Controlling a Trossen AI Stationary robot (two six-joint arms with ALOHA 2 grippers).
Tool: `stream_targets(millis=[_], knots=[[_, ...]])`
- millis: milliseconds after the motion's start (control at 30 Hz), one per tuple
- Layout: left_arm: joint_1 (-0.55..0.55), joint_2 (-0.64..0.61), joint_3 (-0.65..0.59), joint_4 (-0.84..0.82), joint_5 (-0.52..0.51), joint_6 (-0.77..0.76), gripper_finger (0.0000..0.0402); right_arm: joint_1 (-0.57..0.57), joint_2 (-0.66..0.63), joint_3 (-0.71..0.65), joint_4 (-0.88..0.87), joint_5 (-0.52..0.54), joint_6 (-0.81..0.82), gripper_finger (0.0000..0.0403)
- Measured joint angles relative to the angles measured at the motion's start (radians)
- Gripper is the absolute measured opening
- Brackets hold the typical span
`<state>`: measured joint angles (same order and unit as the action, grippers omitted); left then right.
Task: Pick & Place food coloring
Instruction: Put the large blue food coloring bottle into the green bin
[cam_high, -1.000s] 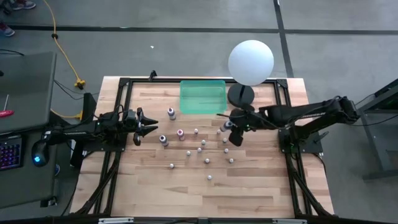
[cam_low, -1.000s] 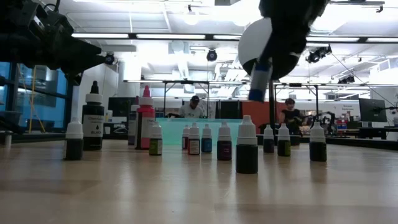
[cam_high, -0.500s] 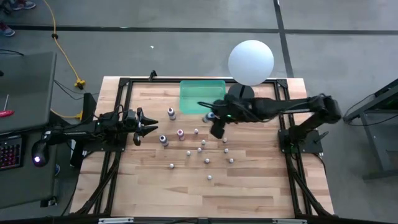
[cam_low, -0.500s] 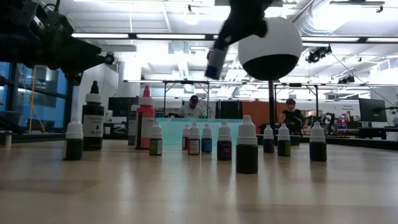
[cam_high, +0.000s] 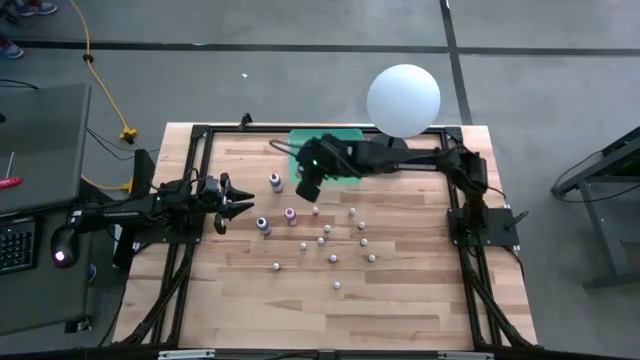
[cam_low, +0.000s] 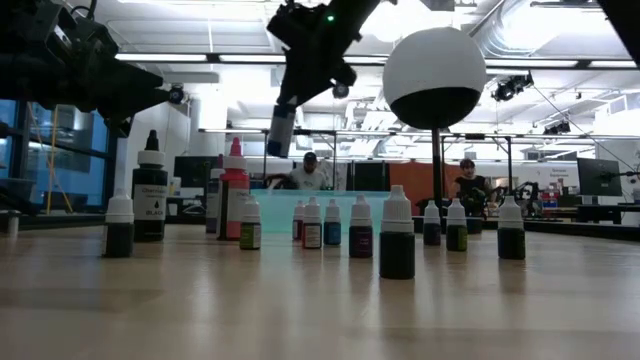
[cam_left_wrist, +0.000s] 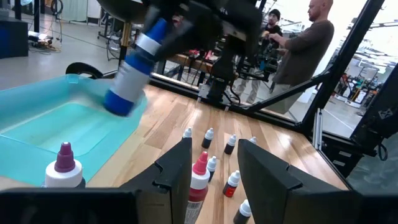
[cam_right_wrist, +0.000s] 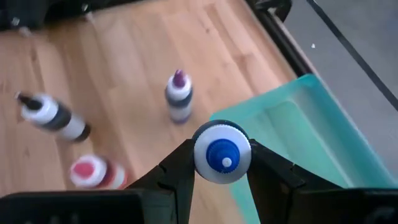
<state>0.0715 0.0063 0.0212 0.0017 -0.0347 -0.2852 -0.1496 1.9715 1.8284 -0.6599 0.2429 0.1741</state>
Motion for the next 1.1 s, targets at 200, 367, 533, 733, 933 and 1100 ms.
stream_targets(millis=[200,367,533,733,933,1100], knots=[[0.0,0.0,0.0,0.0,0.0,0.0,0.0129,-0.081,0.077,0.097,-0.01,-0.09,-0.045,0.0121],[0.0,0.0,0.0,0.0,0.0,0.0,0.0129,-0.13,0.117,0.11,-0.036,-0.146,-0.088,0.0121],[0.0,0.0,0.0,0.0,0.0,0.0,0.0129,-0.167,0.137,0.108,-0.035,-0.145,-0.113,0.0121],[0.0,0.0,0.0,0.0,0.0,0.0,0.0129,-0.19,0.186,0.108,-0.008,-0.187,-0.13,0.0121],[0.0,0.0,0.0,0.0,0.0,0.0,0.0129,-0.184,0.234,0.106,0.0,-0.203,-0.132,0.0121],[0.0,0.0,0.0,0.0,0.0,0.0,0.0129,-0.184,0.246,0.106,0.04,-0.236,-0.154,0.0121]])
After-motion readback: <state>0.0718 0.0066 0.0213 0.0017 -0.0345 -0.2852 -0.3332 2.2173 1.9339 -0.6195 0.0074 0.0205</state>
